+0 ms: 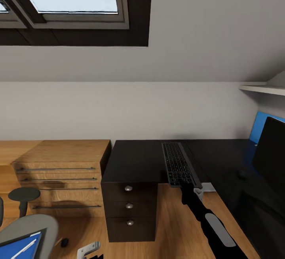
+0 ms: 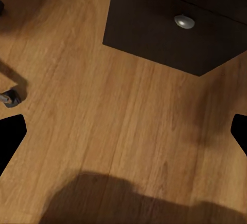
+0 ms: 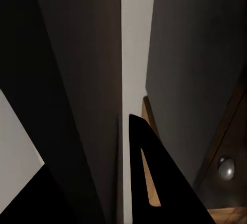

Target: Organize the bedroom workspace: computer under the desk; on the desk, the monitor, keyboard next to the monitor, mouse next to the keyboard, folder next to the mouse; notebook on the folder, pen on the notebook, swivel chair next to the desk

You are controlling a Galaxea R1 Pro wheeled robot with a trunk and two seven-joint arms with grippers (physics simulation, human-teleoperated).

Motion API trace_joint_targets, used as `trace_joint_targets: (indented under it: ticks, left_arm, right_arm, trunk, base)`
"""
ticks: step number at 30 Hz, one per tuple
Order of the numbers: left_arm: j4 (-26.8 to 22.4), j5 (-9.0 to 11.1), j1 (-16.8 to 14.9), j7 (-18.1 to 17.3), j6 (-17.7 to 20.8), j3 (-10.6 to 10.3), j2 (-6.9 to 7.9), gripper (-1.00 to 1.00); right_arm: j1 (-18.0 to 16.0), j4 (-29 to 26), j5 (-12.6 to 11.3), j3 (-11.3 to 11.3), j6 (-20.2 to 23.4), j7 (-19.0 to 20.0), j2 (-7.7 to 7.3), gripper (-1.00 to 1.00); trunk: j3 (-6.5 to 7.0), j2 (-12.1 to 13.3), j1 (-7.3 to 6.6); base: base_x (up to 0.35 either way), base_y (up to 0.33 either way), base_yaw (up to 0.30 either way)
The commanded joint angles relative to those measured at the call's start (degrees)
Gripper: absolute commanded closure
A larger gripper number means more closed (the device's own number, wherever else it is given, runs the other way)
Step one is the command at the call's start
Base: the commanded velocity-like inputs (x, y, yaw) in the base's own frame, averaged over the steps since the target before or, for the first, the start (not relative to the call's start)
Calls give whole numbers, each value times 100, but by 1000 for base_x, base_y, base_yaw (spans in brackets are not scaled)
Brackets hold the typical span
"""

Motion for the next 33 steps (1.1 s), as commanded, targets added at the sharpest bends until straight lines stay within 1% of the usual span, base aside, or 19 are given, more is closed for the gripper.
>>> trace_joint_targets:
  ticks: [1,19,27,33]
  left_arm:
    - [-11,58,-3,55,15,-30,8,-100]
    - [-11,54,-2,55,12,-30,8,-100]
    - [-11,49,1,55,14,-32,8,-100]
    - [-11,55,-3,55,9,-36,3,-100]
  right_arm:
    - [-4,2,-68,15,11,31,-5,100]
    - [-4,9,-60,14,7,32,-12,100]
    - [-4,10,-59,17,13,31,-14,100]
    - [-4,11,-59,15,13,31,-20,100]
  trunk:
    - [-25,-46,23]
    - [-349,-768,418]
    - [-349,-768,418]
    - [-456,-1009,550]
  base:
    - [0,0,0]
    - [0,0,0]
    - [0,0,0]
    - [0,0,0]
